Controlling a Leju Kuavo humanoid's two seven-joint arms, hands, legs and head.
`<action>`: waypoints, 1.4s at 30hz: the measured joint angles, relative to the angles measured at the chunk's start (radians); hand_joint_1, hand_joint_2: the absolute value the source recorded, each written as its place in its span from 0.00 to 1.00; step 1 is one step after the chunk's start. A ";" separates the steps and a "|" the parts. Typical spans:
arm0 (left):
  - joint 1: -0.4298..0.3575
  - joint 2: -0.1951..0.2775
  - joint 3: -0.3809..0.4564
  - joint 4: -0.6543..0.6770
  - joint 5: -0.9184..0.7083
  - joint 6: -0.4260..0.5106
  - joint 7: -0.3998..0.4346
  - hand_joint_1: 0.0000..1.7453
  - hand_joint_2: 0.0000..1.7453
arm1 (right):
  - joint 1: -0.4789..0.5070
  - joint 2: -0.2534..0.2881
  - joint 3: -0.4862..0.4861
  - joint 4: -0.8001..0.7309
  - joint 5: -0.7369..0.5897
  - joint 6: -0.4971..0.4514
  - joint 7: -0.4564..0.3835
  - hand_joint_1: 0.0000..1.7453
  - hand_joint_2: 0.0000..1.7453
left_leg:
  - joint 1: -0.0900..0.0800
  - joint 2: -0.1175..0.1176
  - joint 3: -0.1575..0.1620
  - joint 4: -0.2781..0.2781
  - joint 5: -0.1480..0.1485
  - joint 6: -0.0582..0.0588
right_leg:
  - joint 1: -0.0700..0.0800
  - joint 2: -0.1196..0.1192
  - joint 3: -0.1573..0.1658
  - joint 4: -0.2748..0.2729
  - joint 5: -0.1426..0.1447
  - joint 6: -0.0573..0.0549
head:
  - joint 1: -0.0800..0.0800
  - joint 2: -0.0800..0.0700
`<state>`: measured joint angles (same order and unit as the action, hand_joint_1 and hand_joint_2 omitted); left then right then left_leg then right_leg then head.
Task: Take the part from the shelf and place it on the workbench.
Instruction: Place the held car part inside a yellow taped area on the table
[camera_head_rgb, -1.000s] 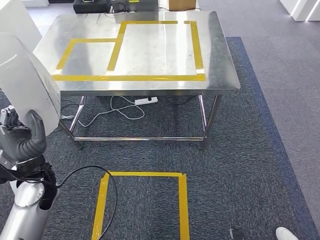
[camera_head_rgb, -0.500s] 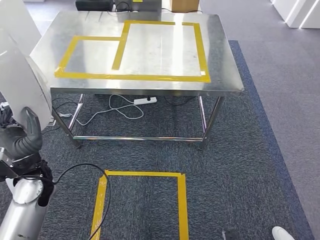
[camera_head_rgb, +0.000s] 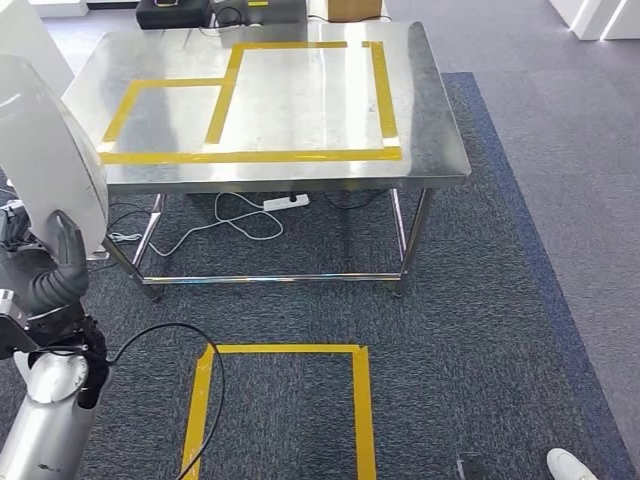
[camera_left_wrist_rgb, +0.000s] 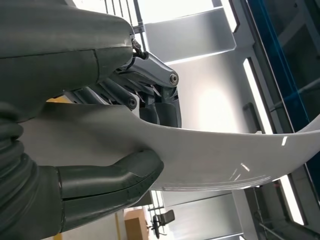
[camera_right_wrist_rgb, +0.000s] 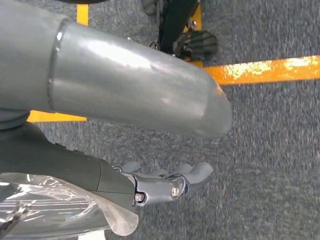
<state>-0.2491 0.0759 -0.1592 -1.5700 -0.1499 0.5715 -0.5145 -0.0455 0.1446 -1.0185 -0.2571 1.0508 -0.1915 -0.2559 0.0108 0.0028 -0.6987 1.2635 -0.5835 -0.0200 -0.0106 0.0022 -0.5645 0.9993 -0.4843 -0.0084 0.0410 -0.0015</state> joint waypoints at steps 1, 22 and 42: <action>0.000 0.000 0.000 0.002 0.000 0.000 0.000 1.00 1.00 | 0.000 0.000 0.000 0.000 0.001 0.001 0.000 0.00 0.00 | 0.000 0.000 -0.019 0.037 -0.005 0.000 | 0.002 0.000 0.002 0.000 -0.001 -0.001 | 0.000 0.000; -0.009 0.001 -0.001 0.012 -0.009 0.002 0.006 1.00 1.00 | -0.008 -0.002 0.001 0.005 0.000 0.002 -0.008 0.00 0.00 | 0.000 -0.002 0.169 -0.261 0.076 0.033 | 0.001 -0.004 -0.062 0.028 0.028 0.046 | 0.008 0.000; -0.006 0.010 -0.001 0.013 -0.009 0.013 0.011 1.00 1.00 | -0.008 -0.001 0.000 0.011 0.003 0.006 -0.006 0.00 0.00 | -0.017 -0.005 0.085 -0.254 0.148 0.061 | 0.017 0.004 0.062 0.034 -0.072 0.031 | 0.000 0.000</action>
<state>-0.2547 0.0854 -0.1605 -1.5573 -0.1586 0.5848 -0.5032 -0.0537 0.1436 -1.0182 -0.2461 1.0536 -0.1856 -0.2621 -0.0059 -0.0025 -0.6132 1.0097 -0.4357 0.0408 0.0061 0.0062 -0.5028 1.0336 -0.5559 0.0223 0.0406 -0.0015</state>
